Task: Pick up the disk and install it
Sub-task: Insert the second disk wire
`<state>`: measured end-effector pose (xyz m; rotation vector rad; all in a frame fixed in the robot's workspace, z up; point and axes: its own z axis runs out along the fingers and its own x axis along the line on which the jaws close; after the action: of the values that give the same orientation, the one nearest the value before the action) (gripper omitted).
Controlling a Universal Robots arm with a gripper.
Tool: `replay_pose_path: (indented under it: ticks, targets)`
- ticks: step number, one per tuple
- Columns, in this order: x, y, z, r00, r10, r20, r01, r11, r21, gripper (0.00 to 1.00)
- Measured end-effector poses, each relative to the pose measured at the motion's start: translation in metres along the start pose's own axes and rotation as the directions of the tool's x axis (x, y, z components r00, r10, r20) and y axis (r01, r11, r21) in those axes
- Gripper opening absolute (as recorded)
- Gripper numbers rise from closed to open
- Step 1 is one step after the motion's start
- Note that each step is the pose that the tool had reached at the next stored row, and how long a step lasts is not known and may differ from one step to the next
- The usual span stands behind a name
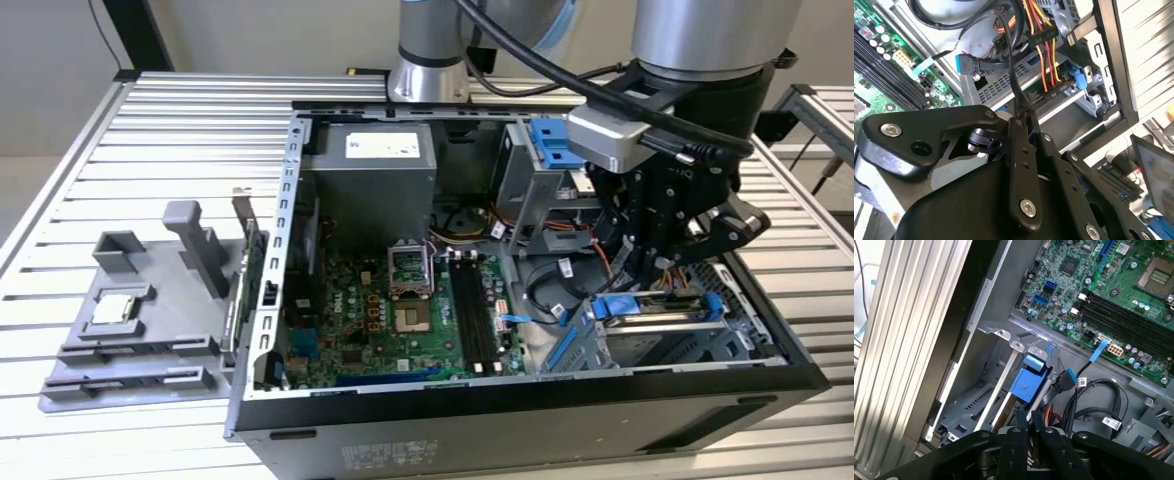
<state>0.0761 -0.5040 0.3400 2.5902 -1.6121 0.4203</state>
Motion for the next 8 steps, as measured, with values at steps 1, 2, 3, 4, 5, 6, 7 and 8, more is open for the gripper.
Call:
replay_pose_path:
  ticks: [1, 2, 3, 4, 5, 6, 7, 8]
  targets:
    - [0.0008, 0.0003, 0.0001, 1.0, 0.006, -0.0006, -0.006, 1.0, -0.0017, 0.0]
    - [0.0014, 0.0007, 0.0003, 0.9999, 0.013, -0.0012, -0.013, 0.9999, -0.0036, 0.0]
    - [0.0021, 0.001, 0.0005, 0.9998, 0.021, -0.002, -0.021, 0.9998, -0.0057, 0.0]
    - [0.0026, 0.0013, 0.0006, 0.9996, 0.029, -0.0028, -0.029, 0.9995, -0.008, 0.0]
    - [0.0027, 0.0014, 0.0007, 0.9993, 0.038, -0.0037, -0.039, 0.9992, -0.0103, 0.0]
    - [0.0029, 0.0015, 0.0007, 0.9988, 0.049, -0.005, -0.049, 0.9987, -0.0133, 0.0]
    - [0.0031, 0.0016, 0.0008, 0.9983, 0.059, -0.0061, -0.059, 0.9981, -0.016, 0.0]
    - [0.0032, 0.0017, 0.001, 0.9976, 0.069, -0.0072, -0.069, 0.9975, -0.0185, 0.0]
